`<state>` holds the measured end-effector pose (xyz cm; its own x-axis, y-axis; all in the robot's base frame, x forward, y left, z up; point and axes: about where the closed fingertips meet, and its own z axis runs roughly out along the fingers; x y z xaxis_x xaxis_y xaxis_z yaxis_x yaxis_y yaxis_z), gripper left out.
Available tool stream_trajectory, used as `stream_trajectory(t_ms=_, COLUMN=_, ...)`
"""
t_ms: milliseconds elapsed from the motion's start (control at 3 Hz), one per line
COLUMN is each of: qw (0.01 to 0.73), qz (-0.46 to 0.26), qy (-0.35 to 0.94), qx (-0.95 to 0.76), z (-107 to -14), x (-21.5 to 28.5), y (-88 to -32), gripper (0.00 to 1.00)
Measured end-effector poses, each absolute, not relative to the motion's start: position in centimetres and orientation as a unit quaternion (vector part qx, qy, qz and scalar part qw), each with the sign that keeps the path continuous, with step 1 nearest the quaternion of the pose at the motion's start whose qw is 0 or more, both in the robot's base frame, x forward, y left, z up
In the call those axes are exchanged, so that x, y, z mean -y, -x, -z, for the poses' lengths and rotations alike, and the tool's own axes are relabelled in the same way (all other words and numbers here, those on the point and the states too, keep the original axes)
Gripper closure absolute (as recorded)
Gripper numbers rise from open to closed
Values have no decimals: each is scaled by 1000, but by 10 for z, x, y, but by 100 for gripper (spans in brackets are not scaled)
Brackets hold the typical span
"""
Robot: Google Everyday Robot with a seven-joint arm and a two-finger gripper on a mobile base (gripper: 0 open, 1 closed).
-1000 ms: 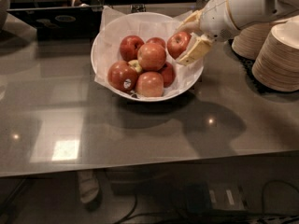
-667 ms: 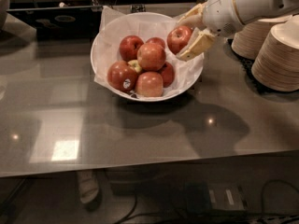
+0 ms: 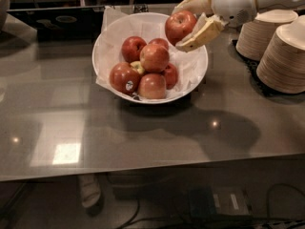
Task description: Pick apple from white bowl
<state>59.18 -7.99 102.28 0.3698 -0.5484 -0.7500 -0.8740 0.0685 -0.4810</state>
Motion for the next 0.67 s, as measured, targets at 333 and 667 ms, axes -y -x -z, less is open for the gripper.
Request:
stream_trajectory(t_ms=333, qw=506, qz=-201, qy=660, qx=-518, z=-1036, x=73, y=-572, gripper=100)
stream_trajectory(t_ms=667, qw=507, qz=-205, qy=659, qx=-516, z=-1038, x=71, y=-570, gripper=100)
